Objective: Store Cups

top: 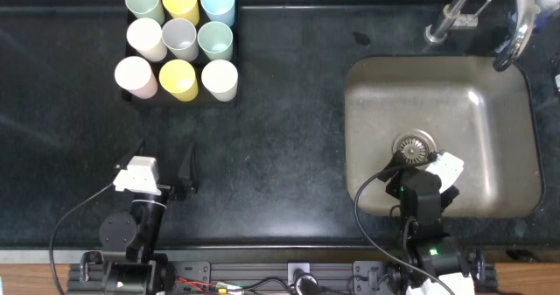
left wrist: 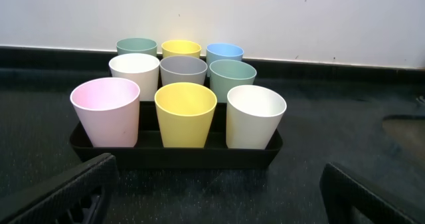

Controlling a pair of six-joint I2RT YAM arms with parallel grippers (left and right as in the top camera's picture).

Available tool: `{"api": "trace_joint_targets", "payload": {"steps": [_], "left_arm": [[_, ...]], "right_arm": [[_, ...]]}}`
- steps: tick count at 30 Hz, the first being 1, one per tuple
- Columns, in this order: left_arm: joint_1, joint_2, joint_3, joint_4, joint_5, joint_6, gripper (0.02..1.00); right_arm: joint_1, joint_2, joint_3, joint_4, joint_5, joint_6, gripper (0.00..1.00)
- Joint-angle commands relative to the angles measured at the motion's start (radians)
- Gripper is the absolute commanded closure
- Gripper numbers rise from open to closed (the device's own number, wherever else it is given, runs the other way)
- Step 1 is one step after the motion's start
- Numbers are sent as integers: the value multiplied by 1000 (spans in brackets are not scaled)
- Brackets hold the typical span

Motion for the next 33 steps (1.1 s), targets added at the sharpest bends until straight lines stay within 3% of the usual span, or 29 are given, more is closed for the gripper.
{"api": "trace_joint_targets", "payload": {"steps": [1,5,18,27,33], "left_arm": [[7,-7,-3,-1,3,14,18],[7,-8,-3,-2,3,14,18],[7,-8,-3,-2,3,14,18],[7,-7,-3,-2,3,14,20],[7,-7,-3,-2,3,14,20]], "right_arm": [[-2,-10,6,-22,-17,-17,3],[-2,-10,6,9,-52,-17,5],[-2,-10,6,-1,-51,-17,3],[-94,-251,6,-101,-51,-17,3],[-100,-353,-11,-177,-51,-18,7]]}}
